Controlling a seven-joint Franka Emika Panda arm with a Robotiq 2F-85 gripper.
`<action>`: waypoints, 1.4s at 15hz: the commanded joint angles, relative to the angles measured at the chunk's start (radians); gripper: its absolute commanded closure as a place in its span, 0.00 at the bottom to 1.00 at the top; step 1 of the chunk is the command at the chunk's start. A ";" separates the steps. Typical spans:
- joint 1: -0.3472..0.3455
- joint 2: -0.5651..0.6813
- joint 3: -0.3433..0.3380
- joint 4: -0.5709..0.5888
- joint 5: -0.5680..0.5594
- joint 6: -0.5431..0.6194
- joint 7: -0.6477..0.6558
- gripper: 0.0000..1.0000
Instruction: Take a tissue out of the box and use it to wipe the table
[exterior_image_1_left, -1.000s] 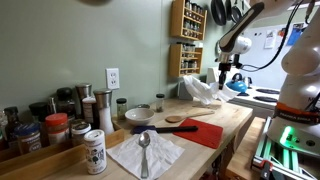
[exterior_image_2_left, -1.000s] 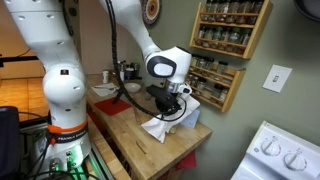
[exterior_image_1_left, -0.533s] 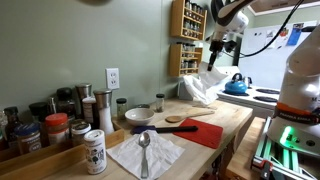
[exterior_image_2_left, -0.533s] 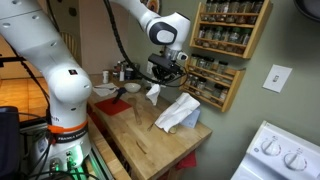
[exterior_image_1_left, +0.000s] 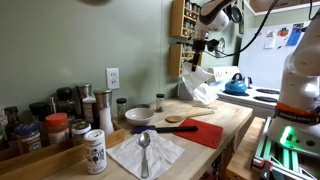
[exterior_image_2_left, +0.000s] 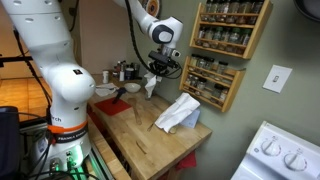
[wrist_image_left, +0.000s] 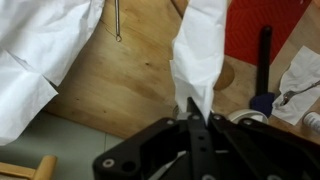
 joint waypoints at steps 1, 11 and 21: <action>-0.015 0.016 0.015 0.010 0.005 -0.003 -0.003 0.99; 0.002 0.106 0.083 0.000 0.012 0.123 0.061 1.00; -0.009 0.304 0.147 0.011 -0.005 0.220 0.081 1.00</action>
